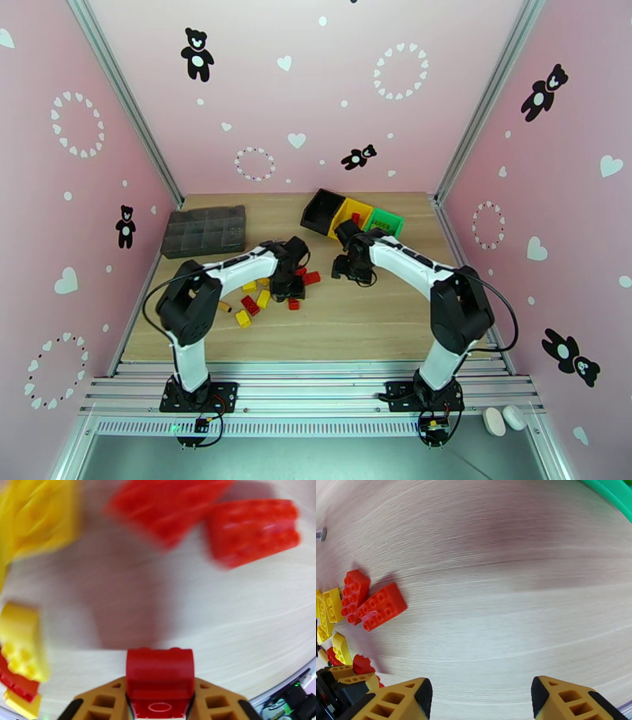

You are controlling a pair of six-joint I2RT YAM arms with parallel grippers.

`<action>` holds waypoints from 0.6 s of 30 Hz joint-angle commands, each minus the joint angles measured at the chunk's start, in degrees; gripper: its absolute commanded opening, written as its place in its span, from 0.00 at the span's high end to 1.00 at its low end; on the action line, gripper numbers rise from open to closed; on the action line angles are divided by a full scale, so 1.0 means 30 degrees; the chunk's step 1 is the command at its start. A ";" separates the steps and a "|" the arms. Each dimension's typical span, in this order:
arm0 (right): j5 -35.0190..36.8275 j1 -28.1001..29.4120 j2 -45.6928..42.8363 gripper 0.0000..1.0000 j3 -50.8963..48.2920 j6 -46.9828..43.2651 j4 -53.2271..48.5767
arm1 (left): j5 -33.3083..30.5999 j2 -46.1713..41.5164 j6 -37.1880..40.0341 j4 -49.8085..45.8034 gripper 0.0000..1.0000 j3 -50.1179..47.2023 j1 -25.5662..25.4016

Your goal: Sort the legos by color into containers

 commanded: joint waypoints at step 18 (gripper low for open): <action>0.0058 -0.0239 -0.2507 0.22 -0.1727 0.1455 -0.0204 | 0.2649 -0.1101 -0.0236 0.0441 0.31 0.0008 -0.0655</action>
